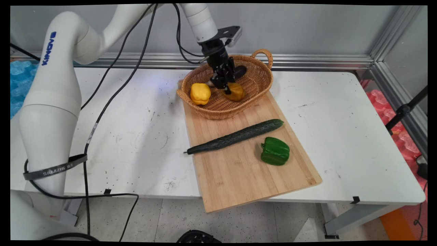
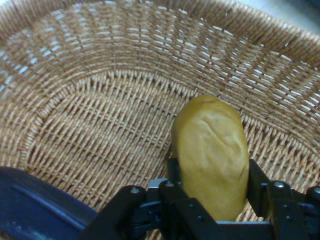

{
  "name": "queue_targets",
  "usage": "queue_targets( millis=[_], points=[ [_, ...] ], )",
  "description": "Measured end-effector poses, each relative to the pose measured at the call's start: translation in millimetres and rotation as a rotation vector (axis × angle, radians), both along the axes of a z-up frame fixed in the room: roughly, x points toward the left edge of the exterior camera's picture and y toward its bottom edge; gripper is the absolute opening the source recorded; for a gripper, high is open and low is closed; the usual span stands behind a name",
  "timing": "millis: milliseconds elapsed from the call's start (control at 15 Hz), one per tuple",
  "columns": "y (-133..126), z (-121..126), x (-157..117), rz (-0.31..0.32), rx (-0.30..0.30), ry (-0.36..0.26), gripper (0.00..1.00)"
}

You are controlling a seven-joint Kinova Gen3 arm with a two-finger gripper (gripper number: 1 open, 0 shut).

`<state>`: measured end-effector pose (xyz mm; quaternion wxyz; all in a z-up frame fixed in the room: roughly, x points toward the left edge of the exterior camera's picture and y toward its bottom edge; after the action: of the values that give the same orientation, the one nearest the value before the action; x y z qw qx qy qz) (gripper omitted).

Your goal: Place the picked object on the cutting board

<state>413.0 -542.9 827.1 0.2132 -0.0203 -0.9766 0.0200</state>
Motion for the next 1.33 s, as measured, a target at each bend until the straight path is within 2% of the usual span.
queue_targets(
  millis=[333, 667, 933, 1133, 1333],
  points=[
    [4, 28, 1, 0.017, -0.021, 0.0, 0.0],
    [19, 60, 6, 0.071, -0.028, 0.014, 0.0],
    [46, 91, 10, 0.172, -0.019, 0.045, 0.0],
    [78, 123, 3, 0.264, -0.006, 0.135, 0.0],
    [111, 149, -5, 0.34, -0.003, 0.181, 0.0]
  ],
)
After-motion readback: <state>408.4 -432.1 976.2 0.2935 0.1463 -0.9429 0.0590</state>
